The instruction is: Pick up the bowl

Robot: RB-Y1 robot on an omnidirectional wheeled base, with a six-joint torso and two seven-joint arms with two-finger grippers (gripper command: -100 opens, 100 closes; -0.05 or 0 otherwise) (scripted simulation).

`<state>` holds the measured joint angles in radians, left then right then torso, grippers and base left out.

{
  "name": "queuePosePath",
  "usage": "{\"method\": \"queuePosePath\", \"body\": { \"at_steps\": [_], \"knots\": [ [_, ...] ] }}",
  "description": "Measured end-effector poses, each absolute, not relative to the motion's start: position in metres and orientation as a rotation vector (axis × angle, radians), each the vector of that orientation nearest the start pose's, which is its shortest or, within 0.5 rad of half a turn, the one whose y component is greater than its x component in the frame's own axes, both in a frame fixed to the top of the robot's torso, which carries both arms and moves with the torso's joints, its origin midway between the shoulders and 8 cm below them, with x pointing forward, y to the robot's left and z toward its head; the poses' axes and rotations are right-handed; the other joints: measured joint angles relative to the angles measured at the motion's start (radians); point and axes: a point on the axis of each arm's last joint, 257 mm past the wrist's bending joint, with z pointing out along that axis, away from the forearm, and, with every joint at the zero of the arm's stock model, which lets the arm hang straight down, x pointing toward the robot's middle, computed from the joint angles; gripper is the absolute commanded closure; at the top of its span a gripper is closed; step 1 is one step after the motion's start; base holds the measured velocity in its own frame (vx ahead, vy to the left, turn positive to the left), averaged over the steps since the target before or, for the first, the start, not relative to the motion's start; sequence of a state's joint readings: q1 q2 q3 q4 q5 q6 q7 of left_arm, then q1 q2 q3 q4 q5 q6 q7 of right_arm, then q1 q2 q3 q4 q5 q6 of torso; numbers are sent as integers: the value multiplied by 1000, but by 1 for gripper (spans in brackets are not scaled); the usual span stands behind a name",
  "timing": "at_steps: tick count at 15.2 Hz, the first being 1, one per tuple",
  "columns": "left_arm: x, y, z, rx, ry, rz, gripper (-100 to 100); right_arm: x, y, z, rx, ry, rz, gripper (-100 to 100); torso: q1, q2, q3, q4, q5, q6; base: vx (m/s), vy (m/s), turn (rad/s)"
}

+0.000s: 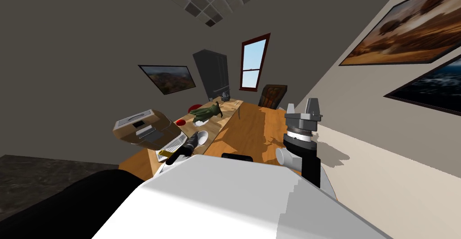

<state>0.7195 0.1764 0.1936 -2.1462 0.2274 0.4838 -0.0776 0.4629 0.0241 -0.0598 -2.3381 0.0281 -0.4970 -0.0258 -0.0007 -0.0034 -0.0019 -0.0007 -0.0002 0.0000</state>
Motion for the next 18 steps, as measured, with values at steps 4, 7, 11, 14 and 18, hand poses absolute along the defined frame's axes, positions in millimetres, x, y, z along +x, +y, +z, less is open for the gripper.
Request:
{"method": "queuePosePath", "body": {
  "at_steps": [4, 7, 11, 14, 18],
  "knots": [
    [266, 427, -347, -1743, 1440, -529, -100, 330, -290, 62, 588, 538, 1279, 0, 0, 0, 0, 0, 0, 0, 47, -15, -30],
    [244, 436, -367, -1831, 1450, -472, -100, 330, -290, 62, 588, 538, 1279, 0, 0, -1, -1, 0, 0, 0, 65, -11, -33],
    [219, 441, -382, -1920, 1461, -413, -100, 330, -290, 62, 588, 538, 1279, 0, 0, 0, 0, 0, 0, 0, 49, -10, -20],
    [197, 446, -396, -1997, 1461, -362, -100, 330, -290, 62, 588, 538, 1279, 0, 0, -1, -1, 0, 0, 0, 67, -13, -17],
    [171, 448, -409, -2090, 1459, -300, -100, 330, -290, 62, 588, 538, 1279, 0, -1, -2, -1, -1, 0, 0, 76, -15, -8]
  ]
}}
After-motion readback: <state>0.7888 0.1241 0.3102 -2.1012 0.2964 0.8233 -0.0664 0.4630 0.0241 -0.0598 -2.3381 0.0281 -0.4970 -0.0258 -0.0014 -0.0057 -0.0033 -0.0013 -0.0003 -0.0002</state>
